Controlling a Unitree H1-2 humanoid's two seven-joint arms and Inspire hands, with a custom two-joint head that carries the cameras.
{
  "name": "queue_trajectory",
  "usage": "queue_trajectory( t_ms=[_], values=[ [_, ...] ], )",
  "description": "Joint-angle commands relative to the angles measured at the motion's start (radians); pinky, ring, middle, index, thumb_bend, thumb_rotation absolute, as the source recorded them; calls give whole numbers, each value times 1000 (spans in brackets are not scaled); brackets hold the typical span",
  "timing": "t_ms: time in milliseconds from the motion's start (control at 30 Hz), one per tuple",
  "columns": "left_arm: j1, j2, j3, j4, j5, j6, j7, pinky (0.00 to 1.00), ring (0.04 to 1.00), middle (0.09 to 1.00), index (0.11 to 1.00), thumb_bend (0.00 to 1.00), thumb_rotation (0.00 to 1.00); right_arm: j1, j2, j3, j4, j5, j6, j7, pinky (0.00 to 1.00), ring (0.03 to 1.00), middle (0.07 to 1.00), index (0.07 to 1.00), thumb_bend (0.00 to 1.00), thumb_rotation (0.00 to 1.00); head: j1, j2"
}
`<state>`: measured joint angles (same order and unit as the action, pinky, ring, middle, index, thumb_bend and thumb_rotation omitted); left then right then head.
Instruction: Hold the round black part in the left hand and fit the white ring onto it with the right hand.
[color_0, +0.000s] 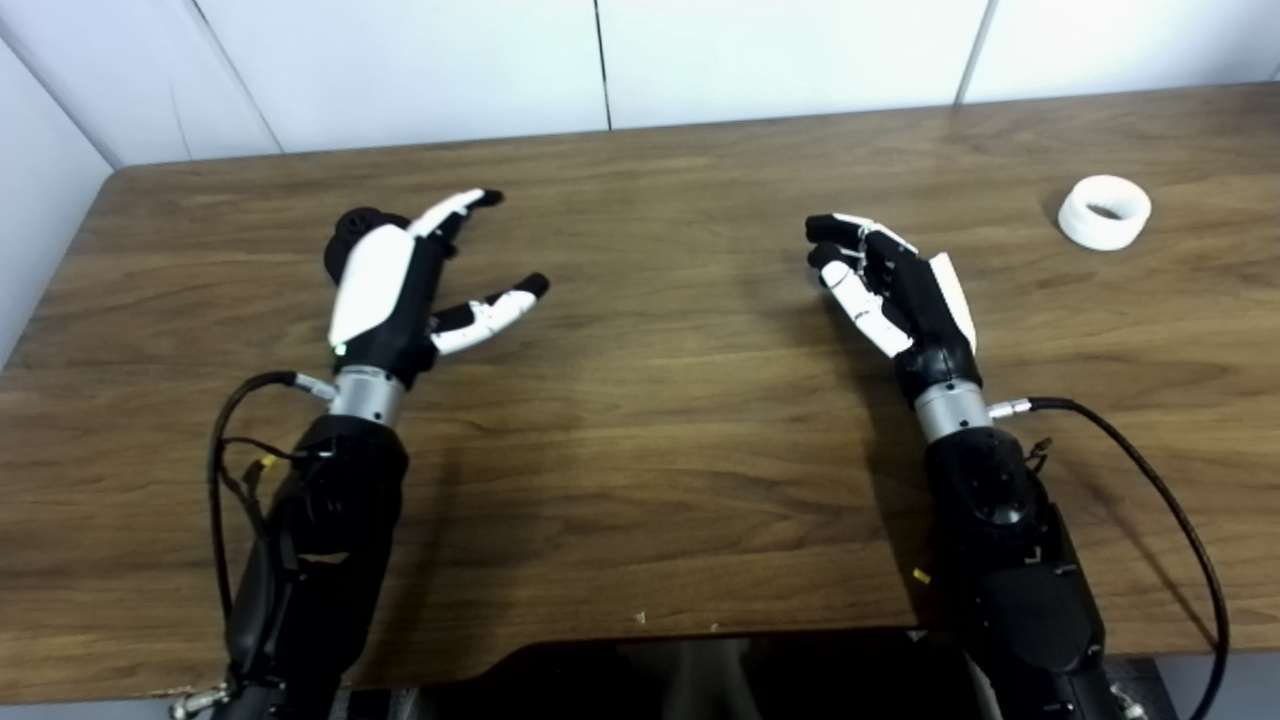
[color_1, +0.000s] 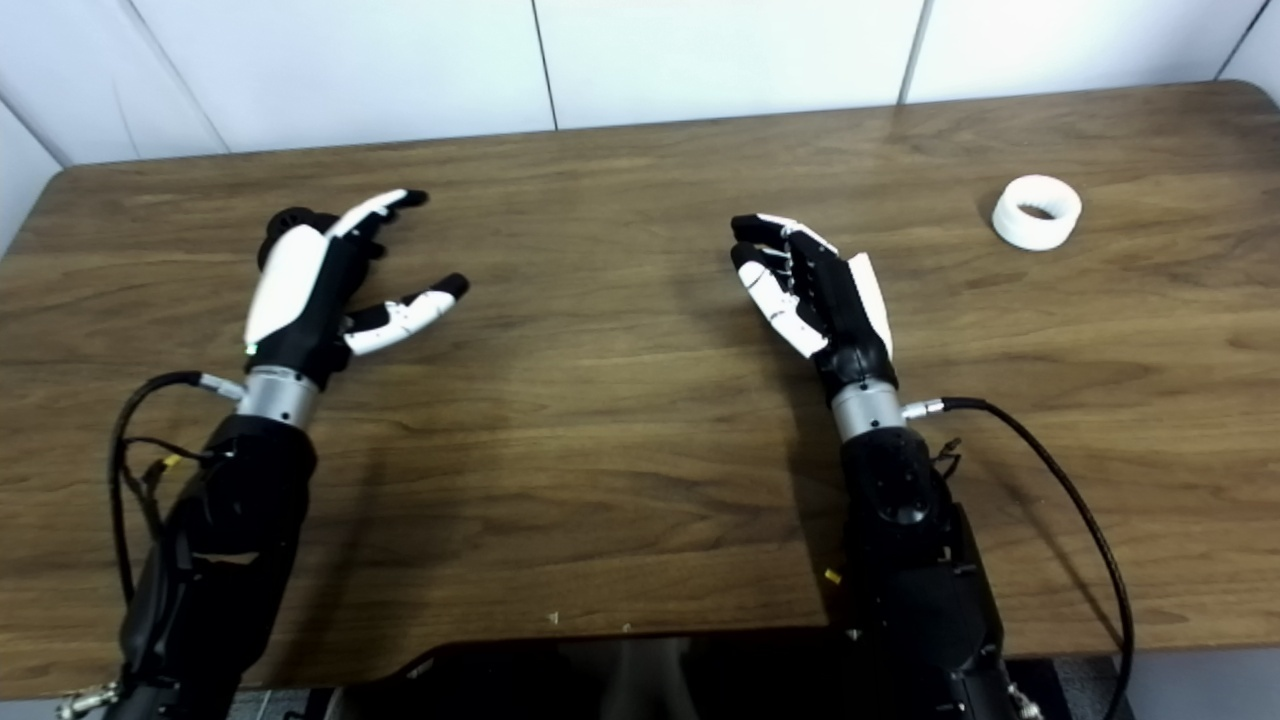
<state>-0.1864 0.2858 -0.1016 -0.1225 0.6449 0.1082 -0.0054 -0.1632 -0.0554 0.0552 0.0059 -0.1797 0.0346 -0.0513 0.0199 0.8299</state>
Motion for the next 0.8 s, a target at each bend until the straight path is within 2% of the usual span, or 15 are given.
queue_trajectory(
  t_ms=[0,200,367,467,767],
  values=[
    [-53,32,22,-44,43,6,28,919,964,951,895,748,607,-45,-2,-3,-26,6,-32,4,699,729,764,733,482,639,1,0],
    [-71,89,46,-6,90,-9,40,992,1000,996,953,765,649,-49,-1,-2,-24,8,-33,9,707,730,766,733,484,634,8,0],
    [-82,133,57,24,132,-9,55,1000,1000,1000,991,808,673,-52,-3,-2,-18,3,-37,9,698,726,763,729,481,632,12,0],
    [-93,157,57,46,163,7,60,1000,1000,1000,1000,848,713,-52,-1,-1,-17,3,-36,9,690,725,762,730,485,639,15,-1],
    [-117,219,62,85,208,51,37,1000,1000,1000,1000,936,721,-52,-2,-1,-13,3,-42,10,689,721,760,732,485,644,27,-2]
  ],
)
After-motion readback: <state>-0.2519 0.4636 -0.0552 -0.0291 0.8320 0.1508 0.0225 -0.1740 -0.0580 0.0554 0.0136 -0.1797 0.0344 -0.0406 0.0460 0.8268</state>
